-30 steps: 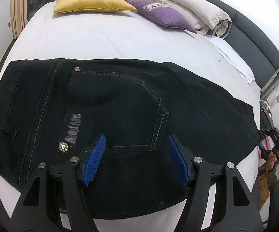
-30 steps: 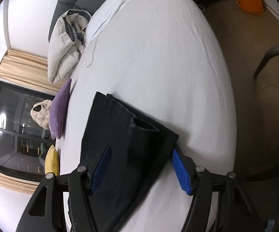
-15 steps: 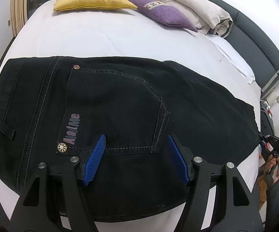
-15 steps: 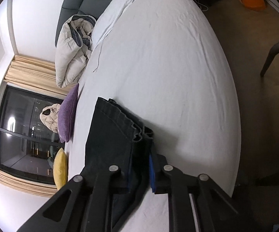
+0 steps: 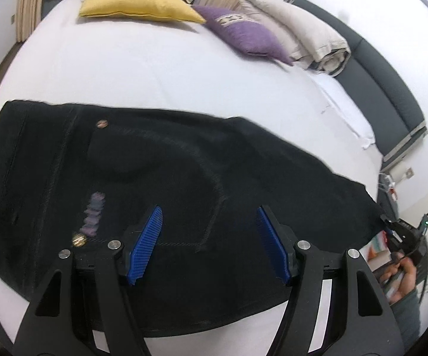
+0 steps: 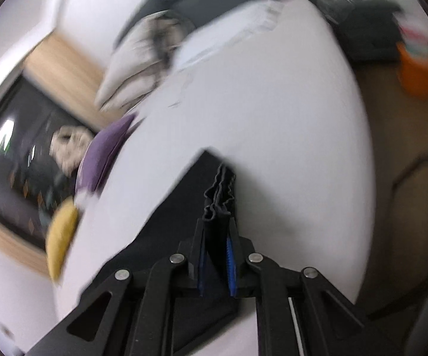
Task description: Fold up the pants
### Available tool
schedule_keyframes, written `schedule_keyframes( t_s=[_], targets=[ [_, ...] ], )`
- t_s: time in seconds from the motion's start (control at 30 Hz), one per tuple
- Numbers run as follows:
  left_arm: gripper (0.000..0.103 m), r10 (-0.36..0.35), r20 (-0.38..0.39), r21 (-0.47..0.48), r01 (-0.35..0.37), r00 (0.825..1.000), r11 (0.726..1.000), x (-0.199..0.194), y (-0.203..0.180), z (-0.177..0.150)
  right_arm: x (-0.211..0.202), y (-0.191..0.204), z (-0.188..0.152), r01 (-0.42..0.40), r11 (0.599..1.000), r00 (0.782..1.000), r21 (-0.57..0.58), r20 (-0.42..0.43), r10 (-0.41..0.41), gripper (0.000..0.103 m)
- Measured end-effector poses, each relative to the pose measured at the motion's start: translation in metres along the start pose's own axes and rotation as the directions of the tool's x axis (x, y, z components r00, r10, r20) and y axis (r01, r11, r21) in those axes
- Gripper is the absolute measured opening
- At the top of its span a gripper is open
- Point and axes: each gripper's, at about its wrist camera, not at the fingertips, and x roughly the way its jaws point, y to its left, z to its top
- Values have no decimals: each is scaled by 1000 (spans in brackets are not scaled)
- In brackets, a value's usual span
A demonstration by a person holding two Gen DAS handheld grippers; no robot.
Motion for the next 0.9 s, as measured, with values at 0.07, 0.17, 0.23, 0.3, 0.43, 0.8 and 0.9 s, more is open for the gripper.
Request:
schedule_keyframes(
  t_s=[0.07,0.17,0.23,0.3,0.43,0.8,0.9],
  targets=[
    [64,-51,-15,-38,51,999,998,4,-3,6,-3,52,-18,-15,980,1000,-198,-14,12,13],
    [64,-150,-54,-84,145,987,986,16,-16,15,-2,143,-85,-114,820,992,-560,-105,66,13],
    [75,-245,-113,-125,231,963,965,33,-27,20,10,174,-132,-139,693,987,-707,-156,39,13],
    [76,-327,-197,-199,289,924,936,56,-36,23,18,187,-164,-155,624,983,-766,-184,18,13],
    [77,-360,-292,-185,317,886,930,87,-60,26,10,200,-197,-137,488,988,-862,-152,9,13],
    [77,-387,-409,-178,344,826,922,146,-113,38,-4,206,-200,-87,434,996,-897,-78,40,13],
    [77,-403,-427,-188,356,810,915,162,-117,39,-5,207,-203,-87,429,996,-899,-76,42,13]
  ],
)
